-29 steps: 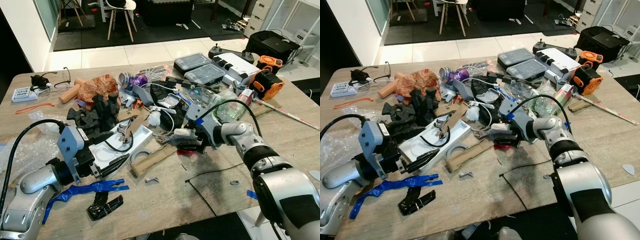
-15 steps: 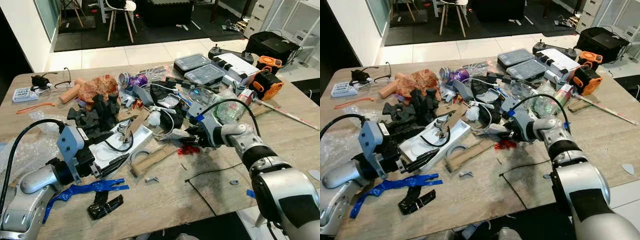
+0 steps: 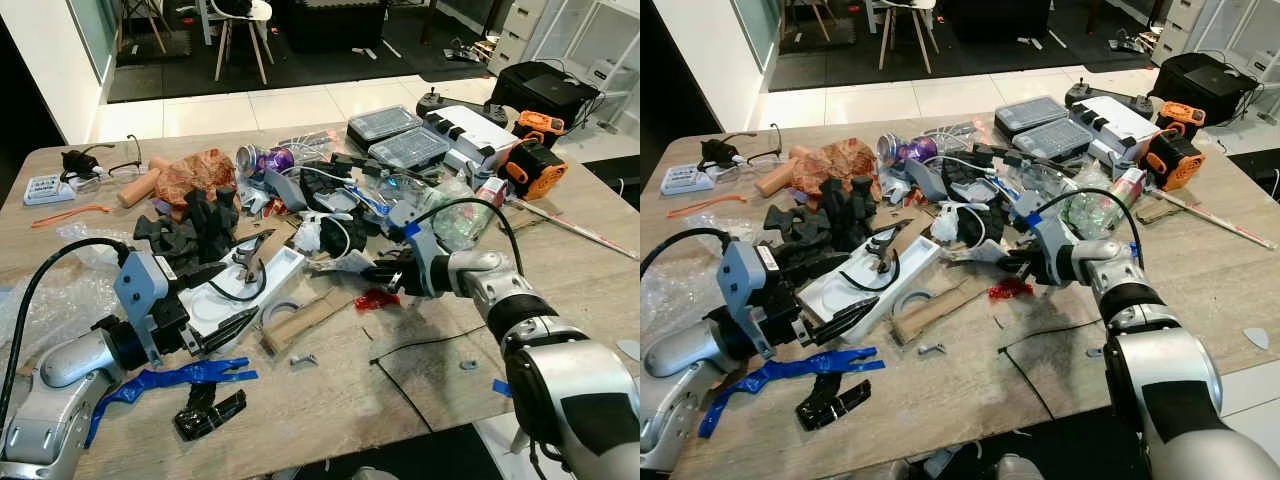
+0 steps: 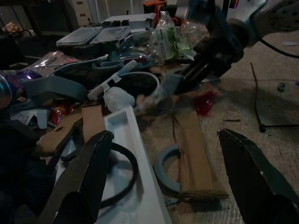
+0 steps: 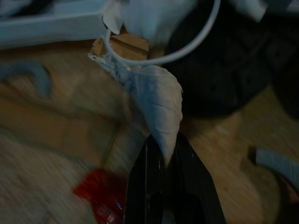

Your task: Picking trash to rubbish bin

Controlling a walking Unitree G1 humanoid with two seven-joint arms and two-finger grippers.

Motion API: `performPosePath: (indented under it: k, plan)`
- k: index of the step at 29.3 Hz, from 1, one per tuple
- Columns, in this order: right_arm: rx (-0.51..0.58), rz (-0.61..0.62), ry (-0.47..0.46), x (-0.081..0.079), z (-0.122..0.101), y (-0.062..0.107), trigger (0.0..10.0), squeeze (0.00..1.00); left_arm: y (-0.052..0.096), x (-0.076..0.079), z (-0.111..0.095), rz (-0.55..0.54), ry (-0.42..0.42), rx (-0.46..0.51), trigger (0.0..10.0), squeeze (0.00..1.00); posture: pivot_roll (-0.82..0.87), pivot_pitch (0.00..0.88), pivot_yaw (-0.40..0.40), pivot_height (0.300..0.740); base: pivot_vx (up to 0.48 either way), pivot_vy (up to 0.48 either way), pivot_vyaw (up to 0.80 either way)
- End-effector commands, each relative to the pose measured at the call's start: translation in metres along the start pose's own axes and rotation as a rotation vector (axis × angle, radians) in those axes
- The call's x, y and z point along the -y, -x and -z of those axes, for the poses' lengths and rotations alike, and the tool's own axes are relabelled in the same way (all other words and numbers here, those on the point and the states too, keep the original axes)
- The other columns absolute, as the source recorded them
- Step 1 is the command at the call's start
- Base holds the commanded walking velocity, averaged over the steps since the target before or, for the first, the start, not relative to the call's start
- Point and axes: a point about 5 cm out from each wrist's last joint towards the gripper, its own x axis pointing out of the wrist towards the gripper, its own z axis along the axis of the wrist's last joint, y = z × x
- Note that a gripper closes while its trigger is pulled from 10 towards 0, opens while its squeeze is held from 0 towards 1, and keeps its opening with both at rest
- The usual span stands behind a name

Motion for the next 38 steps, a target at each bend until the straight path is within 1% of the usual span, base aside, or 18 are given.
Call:
performPosePath:
  k: [1,6,9,14,16,22,23,25,27,28,29,30,31,32,33,34,35,38]
  plan:
    - [0.081,-0.031,-0.028,0.001,-0.011,0.002,0.0,0.00,-0.001,-0.001,-0.001,0.001,-0.012,-0.006,10.0,0.00,0.14,0.000,-0.012,0.740,0.000,0.000,0.00]
    - [0.140,-0.077,-0.029,0.001,-0.019,0.007,0.0,0.00,-0.006,0.000,0.000,0.005,-0.008,0.005,10.0,0.00,0.12,0.000,-0.022,0.740,0.000,0.000,0.00]
    - [0.148,-0.091,-0.023,0.001,-0.020,0.008,0.0,0.00,-0.008,0.000,0.000,0.004,-0.005,0.009,10.0,0.00,0.11,0.000,-0.027,0.740,0.000,0.000,0.00]
    - [0.161,-0.137,0.004,-0.001,-0.019,0.012,0.0,0.00,-0.013,0.002,0.002,-0.003,0.008,0.031,10.0,0.00,0.09,0.000,-0.041,0.740,0.000,0.000,0.00]
    - [0.193,-0.160,0.028,-0.003,-0.022,0.014,0.0,0.00,-0.017,0.003,0.002,-0.015,0.023,0.059,10.0,0.00,0.07,0.000,-0.055,0.740,0.000,0.000,0.00]
    - [0.280,-0.101,0.039,-0.009,-0.025,0.013,0.0,0.00,-0.028,0.007,0.002,-0.028,0.042,0.109,10.0,0.00,0.04,0.000,-0.074,0.740,0.000,0.000,0.00]
    - [0.304,-0.090,0.035,-0.012,-0.026,0.012,0.0,0.00,-0.030,0.008,0.002,-0.028,0.046,0.119,10.0,0.00,0.04,0.000,-0.074,0.740,0.000,0.000,0.00]
    - [0.352,-0.039,0.037,-0.025,-0.021,0.013,0.0,0.00,-0.036,0.010,0.003,-0.024,0.050,0.131,10.0,0.00,0.02,0.000,-0.085,0.740,0.000,0.000,0.00]
    - [0.402,0.034,0.007,-0.031,-0.016,0.019,0.0,0.00,-0.038,0.009,0.004,-0.031,0.045,0.136,10.0,0.00,0.01,0.000,-0.088,0.740,0.000,0.000,0.00]
    - [0.402,0.034,0.007,-0.031,-0.016,0.019,0.0,0.00,-0.038,0.009,0.004,-0.031,0.045,0.136,10.0,0.00,0.01,0.000,-0.088,0.740,0.000,0.000,0.00]
    - [0.416,0.058,-0.001,-0.032,-0.016,0.021,0.3,0.00,-0.037,0.008,0.003,-0.036,0.043,0.138,10.0,0.00,0.01,0.000,-0.088,0.740,0.000,0.000,0.00]
    - [0.446,0.101,-0.025,-0.034,-0.015,0.024,1.9,0.00,-0.036,0.006,0.003,-0.044,0.040,0.141,10.0,0.00,0.00,0.000,-0.090,0.740,0.000,0.000,0.00]
    - [0.466,0.124,-0.034,-0.034,-0.016,0.025,2.8,0.00,-0.036,0.005,0.003,-0.046,0.039,0.142,10.0,0.00,0.00,0.000,-0.090,0.740,0.000,0.000,0.00]
    - [0.486,0.139,-0.042,-0.036,-0.016,0.025,3.3,0.00,-0.036,0.005,0.003,-0.047,0.038,0.142,10.0,0.00,0.00,0.000,-0.090,0.740,0.000,0.000,0.00]
    - [0.506,0.150,-0.050,-0.039,-0.018,0.025,6.5,0.00,-0.036,0.004,0.003,-0.049,0.037,0.142,10.0,0.00,0.00,0.000,-0.090,0.740,0.000,0.000,0.00]
    - [0.519,0.156,-0.055,-0.041,-0.019,0.025,6.5,0.00,-0.036,0.004,0.003,-0.050,0.036,0.142,10.0,0.00,0.00,0.000,-0.090,0.740,0.000,0.000,0.00]
    - [0.535,0.166,-0.062,-0.043,-0.020,0.023,10.0,0.00,-0.036,0.004,0.003,-0.051,0.036,0.142,10.0,0.00,0.01,0.000,-0.091,0.740,0.000,0.000,0.00]
    - [0.551,0.177,-0.080,-0.046,-0.020,0.019,10.0,0.00,-0.037,0.003,0.004,-0.052,0.034,0.143,10.0,0.00,0.01,0.000,-0.090,0.740,0.000,0.000,0.00]
